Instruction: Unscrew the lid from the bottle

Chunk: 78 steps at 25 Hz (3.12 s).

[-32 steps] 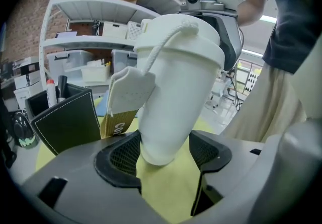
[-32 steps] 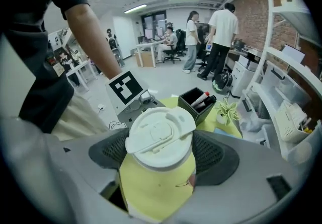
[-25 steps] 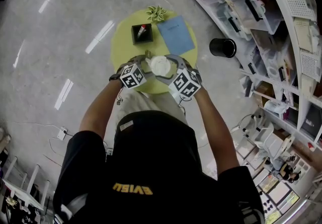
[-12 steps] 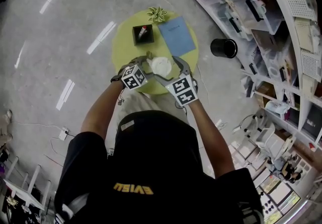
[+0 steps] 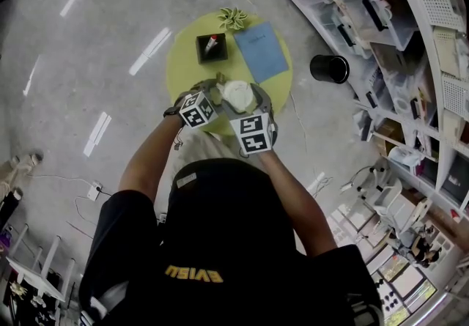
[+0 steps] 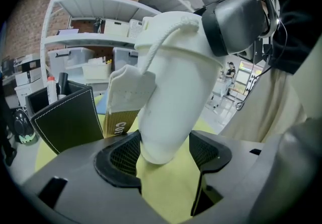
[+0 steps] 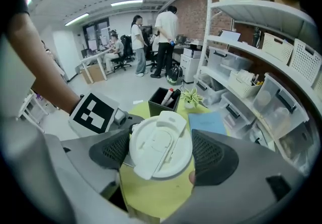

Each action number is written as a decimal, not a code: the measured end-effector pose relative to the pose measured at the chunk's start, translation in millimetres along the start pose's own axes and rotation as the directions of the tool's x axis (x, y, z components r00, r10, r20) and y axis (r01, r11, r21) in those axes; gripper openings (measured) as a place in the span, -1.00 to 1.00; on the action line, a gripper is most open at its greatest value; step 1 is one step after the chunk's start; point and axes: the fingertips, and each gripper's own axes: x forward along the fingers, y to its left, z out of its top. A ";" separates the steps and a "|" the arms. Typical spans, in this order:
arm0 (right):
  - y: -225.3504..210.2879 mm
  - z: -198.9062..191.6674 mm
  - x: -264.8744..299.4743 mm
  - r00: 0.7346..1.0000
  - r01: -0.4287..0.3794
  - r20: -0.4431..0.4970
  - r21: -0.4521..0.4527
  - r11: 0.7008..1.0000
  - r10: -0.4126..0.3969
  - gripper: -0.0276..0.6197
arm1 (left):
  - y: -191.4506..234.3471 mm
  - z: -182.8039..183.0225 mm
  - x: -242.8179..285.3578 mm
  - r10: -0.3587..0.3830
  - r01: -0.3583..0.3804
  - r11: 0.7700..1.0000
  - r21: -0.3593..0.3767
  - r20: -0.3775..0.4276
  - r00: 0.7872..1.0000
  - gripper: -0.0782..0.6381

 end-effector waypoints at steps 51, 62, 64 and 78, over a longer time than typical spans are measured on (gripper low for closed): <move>26.6 -25.9 -2.6 0.823 -0.568 -0.494 -0.744 0.353 0.282 0.29 | 0.4 -6.7 2.3 -0.022 0.024 0.999 0.036 -0.052 0.998 0.07; 29.6 -34.1 -5.7 0.797 -0.584 -0.585 -0.810 -0.054 0.148 0.28 | 0.5 -8.6 1.9 -0.026 0.028 0.999 0.036 -0.053 0.998 0.06; 29.7 -35.8 -6.3 0.798 -0.580 -0.586 -0.811 -0.084 0.141 0.28 | 0.0 -9.7 2.4 -0.027 0.029 0.999 0.036 -0.055 0.998 0.05; 21.5 -17.9 -23.6 0.855 -0.498 -0.445 -0.848 0.182 0.265 0.27 | -0.6 -8.8 -7.1 0.013 -0.010 0.999 0.033 -0.104 0.994 0.08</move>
